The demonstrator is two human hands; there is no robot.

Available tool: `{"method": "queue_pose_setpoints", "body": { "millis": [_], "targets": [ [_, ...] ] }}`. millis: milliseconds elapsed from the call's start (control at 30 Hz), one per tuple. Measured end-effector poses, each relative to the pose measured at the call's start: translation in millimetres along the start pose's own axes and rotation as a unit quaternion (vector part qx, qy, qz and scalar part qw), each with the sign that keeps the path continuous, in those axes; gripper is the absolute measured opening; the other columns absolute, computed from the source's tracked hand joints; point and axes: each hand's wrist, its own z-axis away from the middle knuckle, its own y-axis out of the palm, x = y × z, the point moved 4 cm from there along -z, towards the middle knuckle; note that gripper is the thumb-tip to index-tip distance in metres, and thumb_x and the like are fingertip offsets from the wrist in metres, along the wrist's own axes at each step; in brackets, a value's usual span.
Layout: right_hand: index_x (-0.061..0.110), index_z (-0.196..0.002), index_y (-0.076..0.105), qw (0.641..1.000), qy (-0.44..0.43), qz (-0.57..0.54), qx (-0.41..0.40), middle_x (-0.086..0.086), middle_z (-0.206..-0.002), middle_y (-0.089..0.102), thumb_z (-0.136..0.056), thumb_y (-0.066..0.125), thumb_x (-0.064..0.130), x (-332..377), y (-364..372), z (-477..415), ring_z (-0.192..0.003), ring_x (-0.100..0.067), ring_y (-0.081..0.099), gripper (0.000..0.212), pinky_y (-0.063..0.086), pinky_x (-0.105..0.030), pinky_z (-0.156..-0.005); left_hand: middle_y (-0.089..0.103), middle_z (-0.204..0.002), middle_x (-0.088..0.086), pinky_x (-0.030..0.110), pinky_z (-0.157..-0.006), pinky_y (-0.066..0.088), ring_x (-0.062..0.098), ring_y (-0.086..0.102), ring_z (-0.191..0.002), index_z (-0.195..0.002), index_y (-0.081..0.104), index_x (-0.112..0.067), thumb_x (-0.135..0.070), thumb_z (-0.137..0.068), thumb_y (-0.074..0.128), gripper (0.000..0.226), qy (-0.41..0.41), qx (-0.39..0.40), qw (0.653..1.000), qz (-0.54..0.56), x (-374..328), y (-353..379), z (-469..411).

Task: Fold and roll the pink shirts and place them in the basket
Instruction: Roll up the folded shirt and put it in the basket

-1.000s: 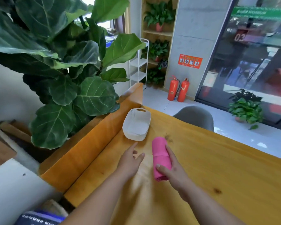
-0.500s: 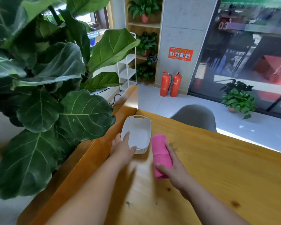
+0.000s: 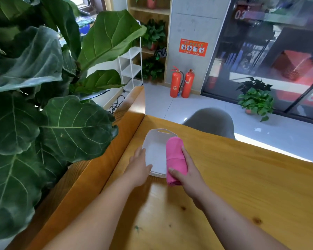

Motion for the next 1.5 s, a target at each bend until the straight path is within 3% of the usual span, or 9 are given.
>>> {"method": "queue_pose_setpoints", "body": {
  "millis": [200, 333, 467, 667, 833, 1067, 1200, 1333, 1500],
  "targets": [
    [0.054, -0.163, 0.019, 0.999, 0.038, 0.018, -0.017, 0.012, -0.131, 0.056, -0.101, 0.069, 0.022, -7.2, 0.0, -2.0, -0.097, -0.007, 0.068, 0.086, 0.060, -0.023, -0.074, 0.019, -0.168, -0.013, 0.041, -0.120, 0.040, 0.018, 0.036, -0.149, -0.166, 0.026, -0.022, -0.037, -0.098, 0.068, 0.081, 0.050, 0.000, 0.996, 0.068, -8.9, 41.3, 37.8],
    [0.057, -0.162, 0.018, 0.995, 0.081, 0.041, -0.032, 0.005, -0.145, 0.053, -0.099, 0.068, 0.031, -19.9, 4.2, -3.8, -0.112, -0.016, 0.065, 0.084, 0.061, -0.039, -0.094, 0.038, -0.157, -0.018, 0.037, -0.104, 0.054, 0.007, 0.058, -0.124, -0.159, 0.038, -0.033, -0.027, -0.104, 0.061, 0.060, 0.037, -0.032, 0.987, 0.153, -9.8, 41.5, 42.2],
    [0.053, -0.165, 0.009, 0.991, 0.094, 0.089, -0.015, 0.000, -0.149, 0.051, -0.103, 0.061, 0.035, -25.7, 12.3, -11.9, -0.118, -0.020, 0.063, 0.082, 0.057, -0.042, -0.101, 0.046, -0.151, -0.018, 0.029, -0.097, 0.054, -0.001, 0.061, -0.111, -0.157, 0.045, -0.033, -0.016, -0.106, 0.055, 0.054, 0.042, -0.043, 0.985, 0.164, -15.1, 34.8, 35.5],
    [0.026, -0.170, 0.004, 0.925, 0.127, 0.340, 0.111, -0.012, -0.149, 0.055, -0.100, 0.057, 0.019, -38.4, 26.6, -27.3, -0.124, -0.032, 0.060, 0.088, 0.047, -0.032, -0.089, 0.046, -0.157, -0.015, 0.024, -0.109, 0.044, 0.006, 0.054, -0.131, -0.158, 0.048, -0.027, -0.008, -0.102, 0.055, 0.060, 0.056, -0.043, 0.988, 0.141, -11.9, 40.3, 29.7],
    [0.027, -0.170, 0.002, 0.889, 0.100, 0.429, 0.124, -0.014, -0.145, 0.059, -0.101, 0.057, 0.018, -41.0, 25.9, -36.6, -0.125, -0.035, 0.059, 0.089, 0.047, -0.037, -0.094, 0.045, -0.155, -0.018, 0.019, -0.103, 0.042, 0.000, 0.053, -0.124, -0.159, 0.046, -0.030, -0.005, -0.101, 0.054, 0.063, 0.063, -0.037, 0.987, 0.143, -12.5, 43.2, 30.0],
    [0.031, -0.170, 0.009, 0.878, 0.065, 0.454, 0.137, -0.011, -0.157, 0.050, -0.103, 0.062, 0.026, -29.1, 12.1, -35.8, -0.132, -0.032, 0.057, 0.086, 0.048, -0.040, -0.105, 0.042, -0.159, -0.013, 0.031, -0.100, 0.053, 0.003, 0.062, -0.107, -0.162, 0.039, -0.032, -0.017, -0.103, 0.057, 0.064, 0.036, -0.026, 0.993, 0.111, -15.9, 38.2, 33.1],
    [0.034, -0.169, 0.018, 0.883, 0.022, 0.450, 0.131, -0.008, -0.167, 0.036, -0.103, 0.065, 0.031, -14.3, -0.1, -17.3, -0.141, -0.030, 0.051, 0.081, 0.044, -0.038, -0.110, 0.039, -0.159, -0.004, 0.037, -0.107, 0.049, 0.019, 0.050, -0.134, -0.164, 0.033, -0.031, -0.023, -0.099, 0.061, 0.070, 0.016, -0.049, 0.996, 0.071, -33.1, 30.8, 48.0],
    [0.036, -0.167, 0.025, 0.891, -0.023, 0.444, 0.098, -0.004, -0.169, 0.035, -0.103, 0.063, 0.039, -5.3, -20.6, 12.5, -0.151, -0.027, 0.039, 0.074, 0.035, -0.039, -0.120, 0.044, -0.153, 0.005, 0.038, -0.111, 0.041, 0.029, 0.039, -0.137, -0.160, 0.038, -0.023, -0.025, -0.099, 0.061, 0.065, 0.039, -0.079, 0.996, -0.009, -62.5, 30.3, 72.0],
    [0.036, -0.166, 0.025, 0.888, -0.020, 0.456, 0.056, -0.001, -0.167, 0.035, -0.105, 0.060, 0.042, -12.7, -58.8, 55.7, -0.152, -0.030, 0.033, 0.071, 0.032, -0.040, -0.122, 0.045, -0.155, 0.003, 0.040, -0.113, 0.040, 0.027, 0.036, -0.142, -0.160, 0.037, -0.024, -0.034, -0.100, 0.062, 0.066, 0.077, -0.065, 0.995, -0.029, -101.3, 55.5, 97.2]
  ]
}}
